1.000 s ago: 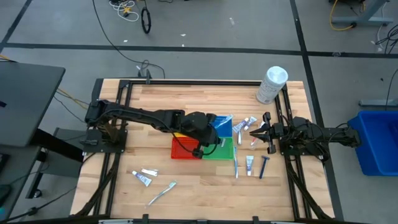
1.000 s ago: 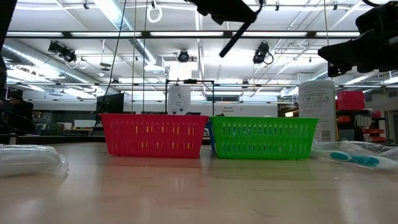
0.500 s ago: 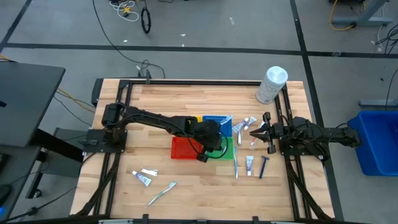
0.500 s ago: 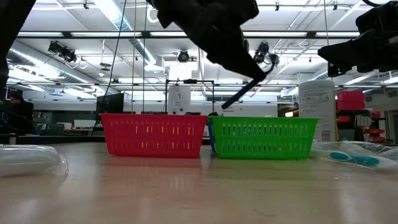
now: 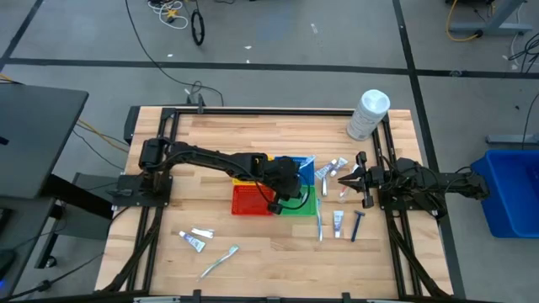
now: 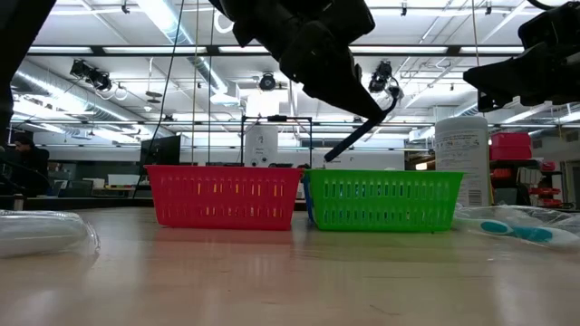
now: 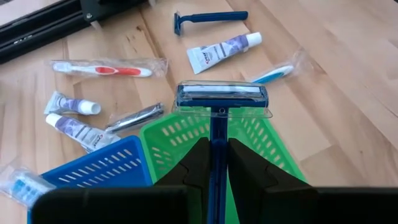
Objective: Pick & Place Travel size toiletries
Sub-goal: Put the left shaver into the green bin, then put the bottom left nail cutter into the yellow bin
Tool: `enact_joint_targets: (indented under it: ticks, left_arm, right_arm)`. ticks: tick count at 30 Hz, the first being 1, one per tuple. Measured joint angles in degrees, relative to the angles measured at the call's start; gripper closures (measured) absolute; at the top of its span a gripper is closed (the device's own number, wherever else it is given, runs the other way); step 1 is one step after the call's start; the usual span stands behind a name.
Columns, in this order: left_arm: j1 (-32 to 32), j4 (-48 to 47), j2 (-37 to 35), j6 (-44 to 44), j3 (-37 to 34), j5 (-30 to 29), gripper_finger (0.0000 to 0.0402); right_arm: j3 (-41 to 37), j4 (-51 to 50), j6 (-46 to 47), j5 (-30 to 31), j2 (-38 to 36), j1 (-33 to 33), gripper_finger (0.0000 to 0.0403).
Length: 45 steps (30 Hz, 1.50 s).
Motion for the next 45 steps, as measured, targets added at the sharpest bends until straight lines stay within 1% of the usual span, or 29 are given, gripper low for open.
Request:
enact_joint_targets:
  ticks: [12,15,23,29,33,39,45]
  left_arm:
    - [0.15,-0.09,0.0,0.96,0.0,-0.68,0.0346]
    - [0.14,-0.09,0.0,0.96,0.0,-1.0,0.0331]
    - [0.15,-0.13,0.0,0.92,0.0,-2.23,0.0273]
    - [0.15,-0.13,0.0,0.83,0.0,-3.56,0.0249]
    - [0.15,-0.13,0.0,0.74,0.0,-3.55,0.0247]
    - [0.15,-0.11,0.0,0.71,0.0,-3.95,0.0255]
    - [0.13,-0.96,-0.86,-3.0,0.05,-5.05,0.0277]
  right_arm:
    - [0.0,0.0,0.01,-0.01,0.0,0.01,0.0362]
    - [0.02,0.0,0.01,-0.02,0.0,0.0,0.0362]
    - [0.0,0.0,0.01,-0.02,0.0,0.0,0.0362]
    - [0.0,0.0,0.01,-0.02,0.0,0.0,0.0362]
    - [0.01,0.0,0.01,0.0,0.0,0.02,0.0362]
    - [0.02,0.0,0.01,-0.02,0.0,0.0,0.0362]
    - [0.01,0.01,0.01,-0.02,0.0,0.01,0.0363]
